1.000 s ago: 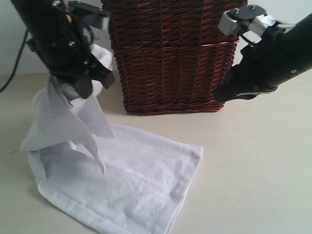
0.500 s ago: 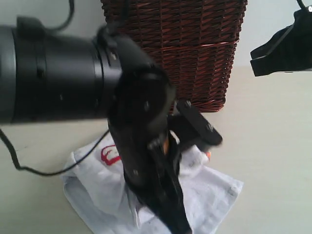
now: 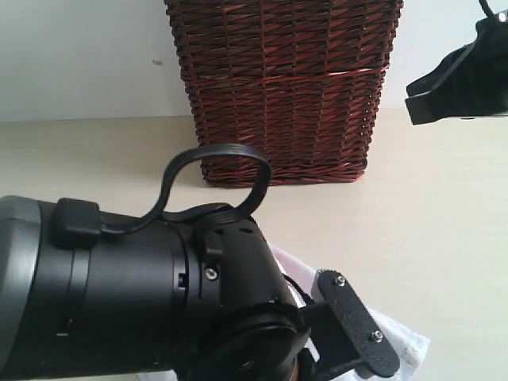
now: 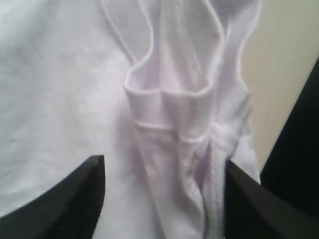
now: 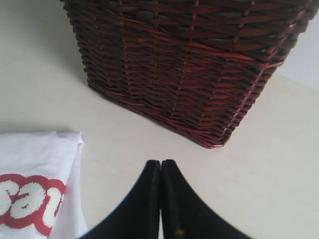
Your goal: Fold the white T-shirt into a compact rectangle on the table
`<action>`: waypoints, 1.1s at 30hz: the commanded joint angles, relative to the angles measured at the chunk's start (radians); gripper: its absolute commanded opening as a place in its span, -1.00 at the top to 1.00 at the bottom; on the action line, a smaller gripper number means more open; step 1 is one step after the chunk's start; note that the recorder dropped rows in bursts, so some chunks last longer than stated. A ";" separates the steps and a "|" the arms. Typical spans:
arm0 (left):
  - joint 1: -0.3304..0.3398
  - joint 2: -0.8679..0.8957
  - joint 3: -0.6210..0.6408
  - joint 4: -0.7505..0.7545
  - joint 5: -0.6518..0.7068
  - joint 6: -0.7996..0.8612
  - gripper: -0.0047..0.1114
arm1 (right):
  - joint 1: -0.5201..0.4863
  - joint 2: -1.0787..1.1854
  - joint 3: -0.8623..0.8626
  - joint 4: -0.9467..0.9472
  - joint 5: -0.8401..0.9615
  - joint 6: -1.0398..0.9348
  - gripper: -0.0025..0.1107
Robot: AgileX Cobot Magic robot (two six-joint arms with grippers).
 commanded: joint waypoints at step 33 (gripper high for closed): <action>0.042 0.143 -0.002 -0.342 -0.170 0.338 0.92 | 0.000 0.004 0.003 0.016 -0.008 0.004 0.96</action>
